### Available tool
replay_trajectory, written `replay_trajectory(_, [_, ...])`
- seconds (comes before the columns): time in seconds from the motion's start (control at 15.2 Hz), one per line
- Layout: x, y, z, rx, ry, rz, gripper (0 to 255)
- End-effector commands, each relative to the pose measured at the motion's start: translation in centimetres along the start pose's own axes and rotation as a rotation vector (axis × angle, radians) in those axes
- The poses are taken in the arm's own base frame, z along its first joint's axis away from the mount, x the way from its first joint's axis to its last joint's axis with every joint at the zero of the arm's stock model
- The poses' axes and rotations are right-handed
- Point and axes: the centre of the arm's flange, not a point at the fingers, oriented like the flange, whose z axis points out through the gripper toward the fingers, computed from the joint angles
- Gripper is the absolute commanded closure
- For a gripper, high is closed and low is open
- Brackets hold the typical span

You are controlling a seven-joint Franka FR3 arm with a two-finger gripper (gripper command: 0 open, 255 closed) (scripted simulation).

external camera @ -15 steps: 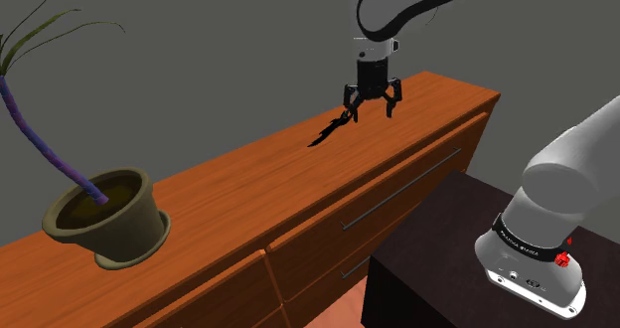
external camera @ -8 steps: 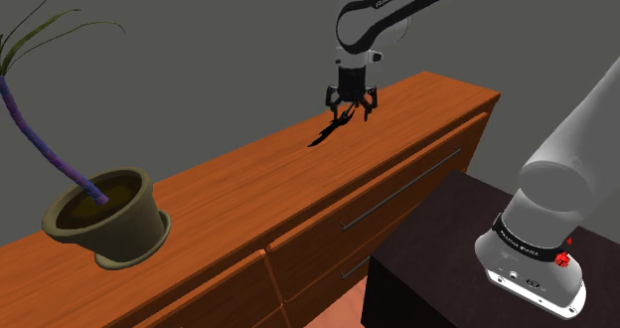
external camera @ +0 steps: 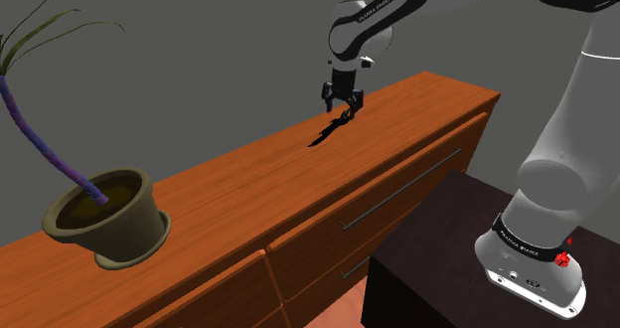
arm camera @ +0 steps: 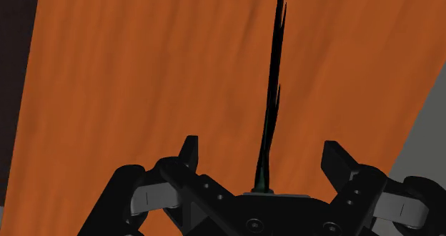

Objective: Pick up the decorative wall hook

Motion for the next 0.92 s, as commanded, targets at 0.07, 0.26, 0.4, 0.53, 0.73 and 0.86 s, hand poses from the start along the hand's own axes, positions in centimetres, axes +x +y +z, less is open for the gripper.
replay_trajectory(0.07, [0.7,-0.9,1.2,0.011,0.002,0.05,0])
replay_trajectory(0.26, [0.9,-0.8,2.7,0.011,0.002,0.05,0])
replay_trajectory(0.4, [1.0,-0.8,3.8,0.011,0.002,0.05,0])
replay_trajectory(0.53, [1.0,-0.8,4.1,0.011,0.002,0.05,0])
replay_trajectory(0.73, [1.0,-0.8,4.1,0.011,0.002,0.05,255])
replay_trajectory(0.86, [1.0,-0.8,4.1,0.011,0.002,0.05,255])
